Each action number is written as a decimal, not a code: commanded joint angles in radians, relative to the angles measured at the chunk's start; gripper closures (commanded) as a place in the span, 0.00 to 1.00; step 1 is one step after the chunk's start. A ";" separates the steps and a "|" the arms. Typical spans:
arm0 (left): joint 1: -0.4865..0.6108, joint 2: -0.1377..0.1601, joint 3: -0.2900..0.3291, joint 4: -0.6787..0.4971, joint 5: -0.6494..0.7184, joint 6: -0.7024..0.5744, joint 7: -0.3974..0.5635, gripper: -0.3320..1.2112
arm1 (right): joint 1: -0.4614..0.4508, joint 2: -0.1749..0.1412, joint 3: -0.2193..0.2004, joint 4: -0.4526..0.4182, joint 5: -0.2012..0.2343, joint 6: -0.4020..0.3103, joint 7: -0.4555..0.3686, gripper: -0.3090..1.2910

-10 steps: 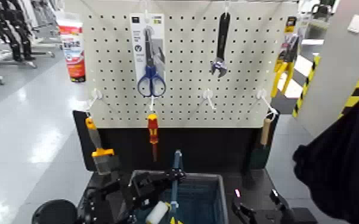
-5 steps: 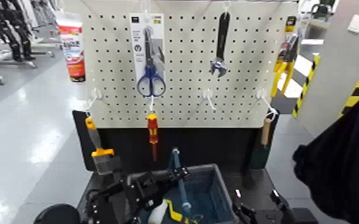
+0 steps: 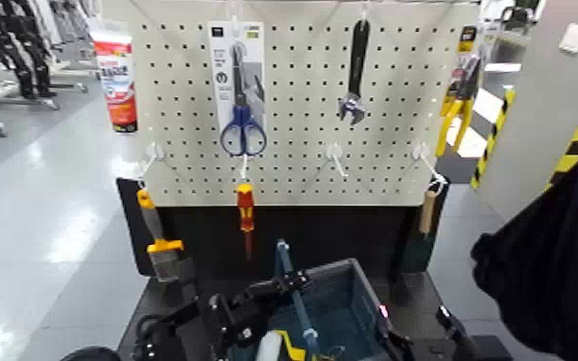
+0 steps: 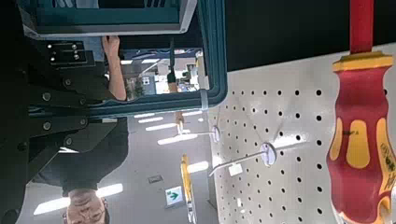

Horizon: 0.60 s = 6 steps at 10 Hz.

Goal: Grasp the handle of the crate.

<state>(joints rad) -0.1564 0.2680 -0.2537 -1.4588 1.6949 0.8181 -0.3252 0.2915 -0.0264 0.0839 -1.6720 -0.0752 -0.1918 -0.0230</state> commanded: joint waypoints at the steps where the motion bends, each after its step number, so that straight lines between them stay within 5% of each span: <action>1: 0.058 0.010 0.027 -0.097 0.052 0.001 0.074 0.98 | 0.001 0.000 -0.004 0.000 0.002 0.000 0.000 0.28; 6: 0.158 0.071 0.062 -0.227 0.190 0.042 0.238 0.98 | 0.001 0.002 -0.003 0.000 0.008 -0.005 -0.003 0.28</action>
<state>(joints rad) -0.0068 0.3330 -0.1876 -1.6745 1.8672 0.8536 -0.0863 0.2939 -0.0258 0.0811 -1.6721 -0.0684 -0.1963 -0.0261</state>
